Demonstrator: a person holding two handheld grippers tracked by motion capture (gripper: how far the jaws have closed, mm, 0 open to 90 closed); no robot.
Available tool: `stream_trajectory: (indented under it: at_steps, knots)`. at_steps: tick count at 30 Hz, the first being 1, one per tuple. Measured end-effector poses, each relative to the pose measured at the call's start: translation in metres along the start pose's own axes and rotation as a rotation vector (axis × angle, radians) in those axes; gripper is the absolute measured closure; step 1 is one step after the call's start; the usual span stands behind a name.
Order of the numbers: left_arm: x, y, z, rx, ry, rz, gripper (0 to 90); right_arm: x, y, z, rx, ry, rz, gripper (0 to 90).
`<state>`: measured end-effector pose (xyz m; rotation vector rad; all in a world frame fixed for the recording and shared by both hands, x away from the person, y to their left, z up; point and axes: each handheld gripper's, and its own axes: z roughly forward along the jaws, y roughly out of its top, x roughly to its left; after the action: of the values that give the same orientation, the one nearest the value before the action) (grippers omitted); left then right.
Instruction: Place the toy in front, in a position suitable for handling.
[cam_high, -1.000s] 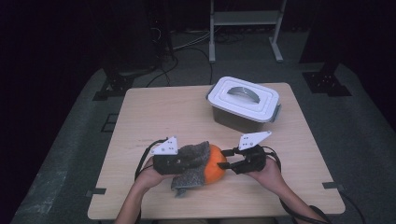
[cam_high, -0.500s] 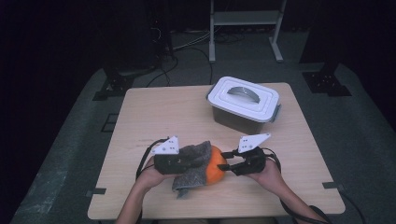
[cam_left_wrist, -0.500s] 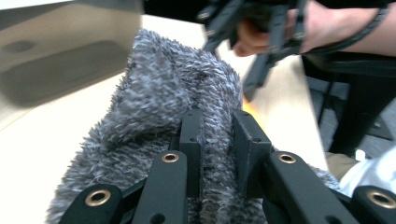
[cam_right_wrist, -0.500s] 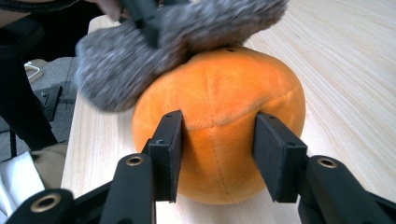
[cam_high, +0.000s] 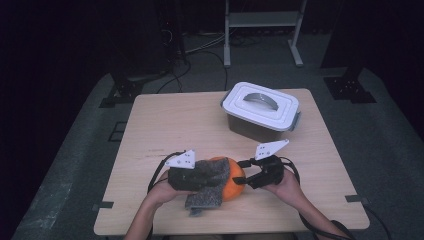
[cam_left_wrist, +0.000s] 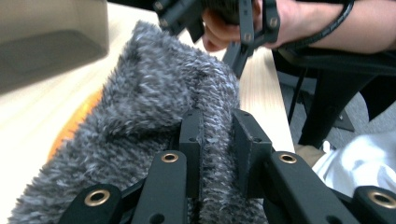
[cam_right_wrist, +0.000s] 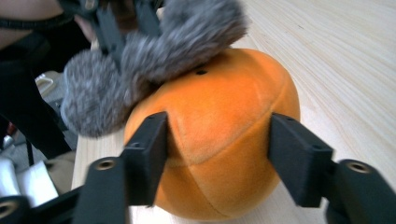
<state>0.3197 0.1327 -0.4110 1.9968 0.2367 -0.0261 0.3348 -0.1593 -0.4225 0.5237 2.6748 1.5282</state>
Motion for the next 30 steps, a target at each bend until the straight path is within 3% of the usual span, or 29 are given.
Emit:
stream_trajectory:
  at_steps: [1,2,3,4,5,6,7,10,11,12,13,14,15,16,17,20,21,23,24,25,26,27,30]
  knots:
    - [0.0,0.002,-0.001,-0.016,0.002,-0.003,75.2,0.003,0.0,0.001,-0.001,0.011,-0.034,43.2]
    - [-0.001,0.004,-0.002,-0.025,0.009,0.001,75.2,0.003,0.0,0.001,-0.001,0.011,-0.034,43.2]
    - [-0.002,0.007,-0.004,-0.039,0.024,0.007,75.1,0.01,0.0,0.004,0.001,0.024,-0.097,44.9]
    - [-0.002,0.007,-0.004,-0.039,0.024,0.007,74.9,0.01,0.0,0.004,0.001,0.024,-0.097,44.9]
    - [-0.001,0.009,-0.006,-0.053,0.048,0.005,74.8,0.016,0.001,0.005,0.003,0.036,-0.158,46.1]
    - [-0.001,0.009,-0.006,-0.053,0.048,0.005,74.8,0.016,0.001,0.005,0.003,0.036,-0.158,46.1]
    - [0.001,0.007,-0.009,-0.044,0.073,-0.003,74.8,0.02,0.002,0.005,0.016,0.031,-0.191,46.1]
    - [0.002,0.004,-0.009,-0.027,0.08,-0.014,74.9,0.018,0.002,0.003,0.016,0.033,-0.177,45.3]
    - [0.002,0.002,-0.009,-0.025,0.074,-0.023,74.9,0.014,0.002,0.002,0.009,0.035,-0.139,40.6]
    - [0.003,0.0,-0.008,-0.016,0.07,-0.026,74.9,0.014,0.002,0.002,0.009,0.035,-0.139,40.6]
    - [0.003,-0.003,-0.005,-0.015,0.049,-0.04,74.8,0.009,0.002,0.0,0.005,0.044,-0.074,34.6]
    - [0.003,-0.003,-0.005,-0.015,0.049,-0.04,74.9,0.009,0.002,0.0,0.005,0.044,-0.074,34.6]
    - [0.002,-0.003,-0.003,-0.014,0.024,-0.041,74.9,0.007,0.003,0.001,0.018,0.056,-0.006,26.2]
    - [0.002,-0.003,-0.003,-0.014,0.024,-0.041,74.9,0.005,0.003,0.002,0.025,0.061,0.03,22.6]
    - [-0.001,-0.002,0.001,-0.008,-0.009,-0.028,74.8,0.004,0.002,0.003,0.032,0.071,0.061,21.2]
    - [-0.004,-0.001,0.004,0.011,-0.03,-0.018,74.3,0.002,-0.001,0.007,0.041,0.083,0.079,21.2]
    - [-0.004,0.0,0.005,0.009,-0.035,-0.022,74.3,0.002,-0.003,0.009,0.045,0.087,0.081,25.5]
    - [-0.002,0.0,0.003,-0.009,-0.025,-0.026,74.5,0.003,-0.003,0.008,0.042,0.082,0.043,34.1]
    - [-0.002,0.0,0.003,-0.009,-0.025,-0.026,74.7,0.003,-0.003,0.008,0.042,0.082,0.043,34.1]
    - [-0.002,0.004,-0.002,-0.026,-0.007,-0.018,74.8,0.005,-0.001,0.005,0.036,0.079,-0.003,40.3]
    - [-0.002,0.004,-0.002,-0.026,-0.007,-0.018,74.7,0.005,-0.001,0.005,0.036,0.079,-0.003,40.3]
    - [-0.002,0.008,-0.009,-0.052,0.023,-0.01,74.7,0.007,0.003,0.0,0.025,0.074,-0.068,42.3]
    - [-0.001,0.01,-0.017,-0.06,0.082,-0.004,74.7,0.012,0.009,-0.005,-0.004,0.059,-0.182,43.1]
